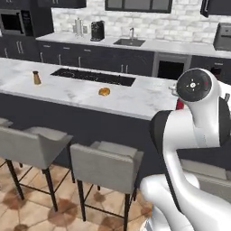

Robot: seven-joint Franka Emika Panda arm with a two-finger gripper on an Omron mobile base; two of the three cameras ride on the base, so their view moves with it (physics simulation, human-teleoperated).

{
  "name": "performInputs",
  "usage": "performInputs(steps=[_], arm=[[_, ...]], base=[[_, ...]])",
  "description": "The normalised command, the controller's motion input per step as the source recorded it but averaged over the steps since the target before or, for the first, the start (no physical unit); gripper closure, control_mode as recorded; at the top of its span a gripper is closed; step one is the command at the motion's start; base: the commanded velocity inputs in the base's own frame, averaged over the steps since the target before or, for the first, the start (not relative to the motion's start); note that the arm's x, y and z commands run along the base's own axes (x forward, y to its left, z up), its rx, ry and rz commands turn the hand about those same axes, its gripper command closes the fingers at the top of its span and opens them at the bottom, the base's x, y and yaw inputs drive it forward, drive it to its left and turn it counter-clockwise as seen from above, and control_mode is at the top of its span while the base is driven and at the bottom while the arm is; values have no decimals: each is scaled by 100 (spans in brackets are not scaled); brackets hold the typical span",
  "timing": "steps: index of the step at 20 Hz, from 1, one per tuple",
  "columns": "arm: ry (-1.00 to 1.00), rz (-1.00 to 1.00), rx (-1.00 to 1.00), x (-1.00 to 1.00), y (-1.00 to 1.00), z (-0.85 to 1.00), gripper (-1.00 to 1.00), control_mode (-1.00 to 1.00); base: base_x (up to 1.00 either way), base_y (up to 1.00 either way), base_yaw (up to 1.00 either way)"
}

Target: Move the ketchup and condiment bottle from the cabinet to the dining counter.

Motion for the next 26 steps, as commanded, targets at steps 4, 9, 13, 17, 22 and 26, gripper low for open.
performInputs(steps=[4, 9, 13, 17, 22, 26], arm=[[0, 0, 0, 0, 0, 0, 100, 100], [0, 0, 0, 0, 0, 0, 100, 100], [0, 0, 0, 0, 0, 0, 100, 100], [0, 0, 0, 0, 0, 0, 100, 100], [0, 0, 0, 0, 0, 0, 100, 100], [0, 0, 0, 0, 0, 0, 100, 100]], base=[[41, 4, -56], [47, 8, -51], [64, 9, -18], [59, 12, -10], [29, 9, -7], [35, 6, -24]])
